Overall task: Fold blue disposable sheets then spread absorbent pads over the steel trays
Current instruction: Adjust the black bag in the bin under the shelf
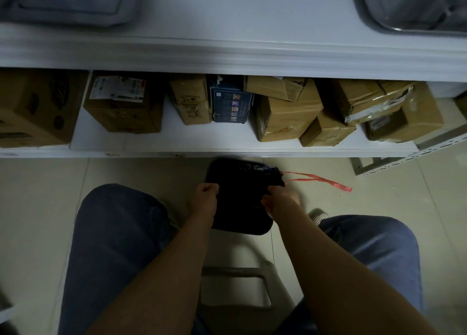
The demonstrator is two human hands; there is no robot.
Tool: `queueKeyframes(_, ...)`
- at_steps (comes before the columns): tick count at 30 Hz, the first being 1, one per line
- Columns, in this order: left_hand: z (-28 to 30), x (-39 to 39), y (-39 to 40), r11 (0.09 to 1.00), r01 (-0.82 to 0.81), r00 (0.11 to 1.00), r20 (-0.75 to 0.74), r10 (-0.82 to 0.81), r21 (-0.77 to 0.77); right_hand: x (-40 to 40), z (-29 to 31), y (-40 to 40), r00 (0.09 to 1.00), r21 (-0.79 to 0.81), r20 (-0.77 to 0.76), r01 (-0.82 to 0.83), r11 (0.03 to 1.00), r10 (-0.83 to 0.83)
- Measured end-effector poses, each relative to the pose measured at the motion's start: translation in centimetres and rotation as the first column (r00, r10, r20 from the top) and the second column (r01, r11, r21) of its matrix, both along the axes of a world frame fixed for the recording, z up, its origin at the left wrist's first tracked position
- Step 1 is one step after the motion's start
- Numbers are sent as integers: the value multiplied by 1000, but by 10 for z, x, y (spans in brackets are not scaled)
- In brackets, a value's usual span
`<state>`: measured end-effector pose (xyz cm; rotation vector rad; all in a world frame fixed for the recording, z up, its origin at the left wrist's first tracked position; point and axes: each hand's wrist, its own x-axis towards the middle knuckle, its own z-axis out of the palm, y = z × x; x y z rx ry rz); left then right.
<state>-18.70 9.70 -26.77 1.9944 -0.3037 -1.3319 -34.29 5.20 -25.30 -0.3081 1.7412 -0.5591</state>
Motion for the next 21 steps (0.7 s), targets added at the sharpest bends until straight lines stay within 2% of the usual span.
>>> queueKeyframes(2, 4, -1, -2, 999, 6, 1000, -25, -7, -43, 14, 12, 2, 994, 34, 67, -87, 996, 84)
queueKeyframes(4, 7, -1, -2, 998, 15, 999, -47, -18, -66, 29, 18, 3, 948, -109, 83, -298, 949, 307)
queueKeyframes(5, 10, -1, -2, 997, 34, 998, -49, -38, -70, 34, 17, 3, 902, -207, 53, -409, 889, 428)
queueKeyframes(6, 12, -1, -3, 996, 68, 997, -39, -70, -64, 39, 16, 4, 831, -283, -10, -536, 796, 556)
queueKeyframes(7, 15, 0, -4, 993, 104, 994, -17, -105, -60, 44, 14, 5, 721, -308, -126, -681, 665, 681)
queueKeyframes(9, 24, -1, -8, 988, 138, 990, -6, -139, -66, 54, 7, 5, 456, -222, -359, -889, 400, 815)
queueKeyframes(10, 27, -1, -10, 988, 135, 991, -16, -136, -76, 58, 6, 6, 366, -167, -437, -931, 326, 822)
queueKeyframes(11, 29, -1, -13, 988, 132, 991, -21, -134, -85, 63, 6, 6, 324, -139, -487, -946, 294, 811)
queueKeyframes(13, 33, 1, -15, 988, 131, 991, -20, -133, -82, 69, 7, 6, 317, -135, -555, -947, 293, 769)
queueKeyframes(15, 36, 5, -15, 988, 125, 991, -27, -128, -90, 75, 9, 6, 265, -78, -601, -958, 275, 754)
queueKeyframes(19, 42, 10, -19, 989, 120, 993, -14, -121, -90, 81, 7, 7, 151, 27, -639, -976, 217, 755)
queueKeyframes(21, 50, 11, -25, 998, 41, 997, -69, -45, -50, 78, 3, 9, 88, 82, -645, -980, 183, 759)
